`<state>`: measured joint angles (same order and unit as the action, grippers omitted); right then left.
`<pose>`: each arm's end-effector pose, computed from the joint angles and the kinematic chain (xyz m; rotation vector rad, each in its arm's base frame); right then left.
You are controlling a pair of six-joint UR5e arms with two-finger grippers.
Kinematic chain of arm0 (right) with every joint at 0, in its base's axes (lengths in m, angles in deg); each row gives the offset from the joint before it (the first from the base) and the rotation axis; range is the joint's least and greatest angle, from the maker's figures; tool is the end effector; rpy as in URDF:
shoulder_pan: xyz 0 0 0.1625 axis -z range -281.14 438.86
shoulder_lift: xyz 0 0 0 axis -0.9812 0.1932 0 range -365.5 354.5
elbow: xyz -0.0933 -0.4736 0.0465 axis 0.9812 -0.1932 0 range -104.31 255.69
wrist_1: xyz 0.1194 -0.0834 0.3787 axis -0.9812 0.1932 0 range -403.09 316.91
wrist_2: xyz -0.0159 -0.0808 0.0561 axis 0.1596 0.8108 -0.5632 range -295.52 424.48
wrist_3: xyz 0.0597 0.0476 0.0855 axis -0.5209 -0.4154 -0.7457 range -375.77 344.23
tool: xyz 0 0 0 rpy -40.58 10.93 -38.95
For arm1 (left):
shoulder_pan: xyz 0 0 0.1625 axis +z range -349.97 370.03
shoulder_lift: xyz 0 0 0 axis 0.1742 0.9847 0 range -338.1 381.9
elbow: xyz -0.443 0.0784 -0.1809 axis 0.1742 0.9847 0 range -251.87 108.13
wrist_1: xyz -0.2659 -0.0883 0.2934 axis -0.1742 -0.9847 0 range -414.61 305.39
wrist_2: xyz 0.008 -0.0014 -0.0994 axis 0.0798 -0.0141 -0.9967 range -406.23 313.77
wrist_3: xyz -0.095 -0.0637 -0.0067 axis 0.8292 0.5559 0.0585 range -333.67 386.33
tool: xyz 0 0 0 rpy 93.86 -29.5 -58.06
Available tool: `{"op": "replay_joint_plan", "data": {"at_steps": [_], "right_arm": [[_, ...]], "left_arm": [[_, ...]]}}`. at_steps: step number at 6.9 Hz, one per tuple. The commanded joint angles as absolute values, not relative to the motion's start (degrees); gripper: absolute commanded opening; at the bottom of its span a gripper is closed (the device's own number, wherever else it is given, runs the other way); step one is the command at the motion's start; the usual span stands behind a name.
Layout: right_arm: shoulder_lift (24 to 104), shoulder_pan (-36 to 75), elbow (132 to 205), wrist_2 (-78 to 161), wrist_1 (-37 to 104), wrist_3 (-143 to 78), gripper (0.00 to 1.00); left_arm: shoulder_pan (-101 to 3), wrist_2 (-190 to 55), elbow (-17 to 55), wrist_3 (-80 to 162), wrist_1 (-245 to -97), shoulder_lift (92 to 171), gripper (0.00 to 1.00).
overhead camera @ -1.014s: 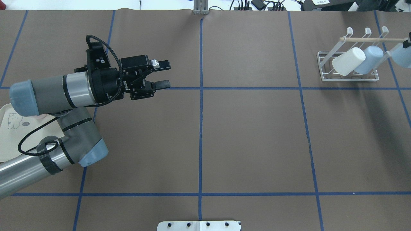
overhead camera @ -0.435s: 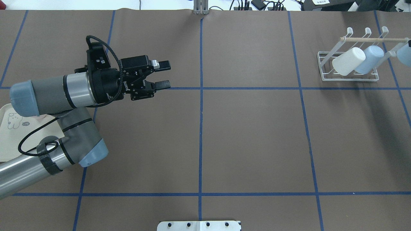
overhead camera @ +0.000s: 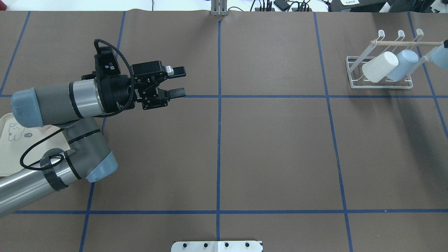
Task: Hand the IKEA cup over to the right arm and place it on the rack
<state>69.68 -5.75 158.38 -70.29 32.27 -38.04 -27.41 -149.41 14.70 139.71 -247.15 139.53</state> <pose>-0.0066 -0.6291 0.6189 0.1717 -0.8364 0.1256 0.4146 -0.4523 0.2884 0.1436 2.2085 -0.3407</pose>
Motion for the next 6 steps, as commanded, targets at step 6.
{"op": "replay_joint_plan", "data": {"at_steps": [6], "right_arm": [[69.4, -4.6, 158.0, -70.2, 32.2, -38.2, 0.0]], "left_arm": [[-27.4, -149.4, 14.7, 139.7, -247.2, 139.6, 0.9]]}}
